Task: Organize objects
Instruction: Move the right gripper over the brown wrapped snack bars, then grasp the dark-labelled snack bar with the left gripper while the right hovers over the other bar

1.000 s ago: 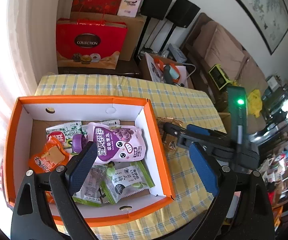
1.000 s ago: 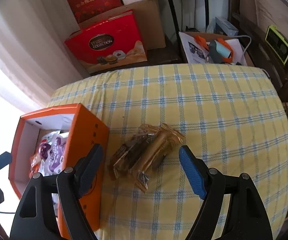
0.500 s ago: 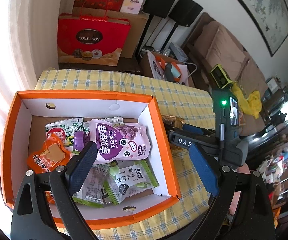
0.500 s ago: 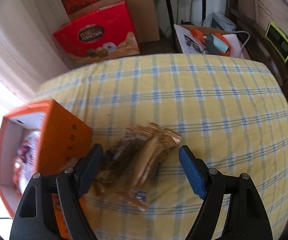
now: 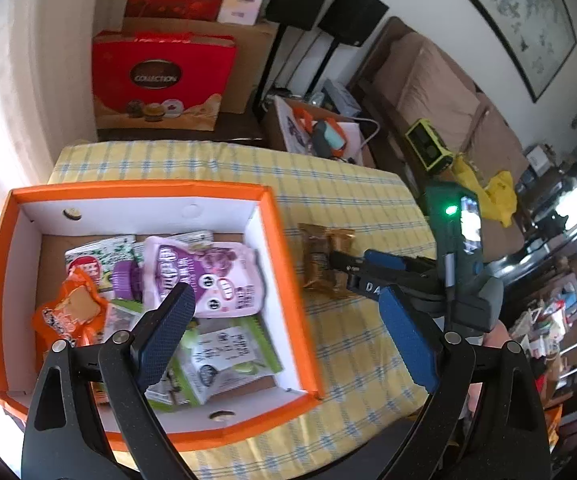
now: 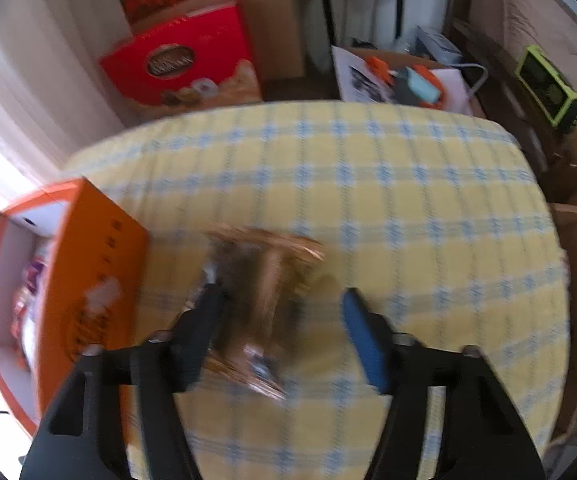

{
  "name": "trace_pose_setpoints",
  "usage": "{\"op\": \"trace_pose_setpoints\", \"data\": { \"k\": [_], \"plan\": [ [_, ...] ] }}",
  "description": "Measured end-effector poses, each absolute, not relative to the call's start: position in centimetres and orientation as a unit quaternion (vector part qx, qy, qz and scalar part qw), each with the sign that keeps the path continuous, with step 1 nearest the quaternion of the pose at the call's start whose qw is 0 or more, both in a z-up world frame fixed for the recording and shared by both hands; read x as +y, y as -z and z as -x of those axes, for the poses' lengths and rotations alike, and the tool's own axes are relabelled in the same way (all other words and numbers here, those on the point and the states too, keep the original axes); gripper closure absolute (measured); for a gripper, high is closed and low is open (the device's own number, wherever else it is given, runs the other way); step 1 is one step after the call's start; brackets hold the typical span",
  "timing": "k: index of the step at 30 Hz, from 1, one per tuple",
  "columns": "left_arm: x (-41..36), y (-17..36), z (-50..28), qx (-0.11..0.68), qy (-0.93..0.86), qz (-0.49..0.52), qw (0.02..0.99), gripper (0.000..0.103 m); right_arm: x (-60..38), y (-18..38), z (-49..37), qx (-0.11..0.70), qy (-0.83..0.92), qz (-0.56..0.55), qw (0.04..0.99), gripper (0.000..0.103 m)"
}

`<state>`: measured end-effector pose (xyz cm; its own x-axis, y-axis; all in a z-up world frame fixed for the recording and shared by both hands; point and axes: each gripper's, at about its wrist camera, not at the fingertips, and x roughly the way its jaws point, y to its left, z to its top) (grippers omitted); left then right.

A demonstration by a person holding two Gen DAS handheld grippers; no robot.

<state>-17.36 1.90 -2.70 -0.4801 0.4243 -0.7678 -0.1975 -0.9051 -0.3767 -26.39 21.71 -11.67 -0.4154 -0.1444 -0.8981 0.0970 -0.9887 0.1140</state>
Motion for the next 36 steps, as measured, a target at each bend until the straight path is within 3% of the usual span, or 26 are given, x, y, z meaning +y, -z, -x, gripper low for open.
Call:
{"op": "trace_pose_setpoints", "data": {
  "k": [14, 26, 36],
  "plan": [
    [9.2, 1.5, 18.9, -0.05, -0.845, 0.491, 0.204, 0.011, 26.7, 12.0, 23.5, -0.026, 0.843, -0.533, 0.064, 0.054],
    [13.4, 4.7, 22.0, 0.015, -0.823, 0.537, 0.186, 0.011, 28.7, 11.5, 21.6, -0.018, 0.849, -0.525, 0.066, 0.06],
    [15.3, 8.2, 23.7, 0.045, -0.801, 0.573, 0.168, 0.025, 31.0, 10.5, 20.2, -0.036, 0.86, -0.506, 0.056, 0.06]
  ]
}}
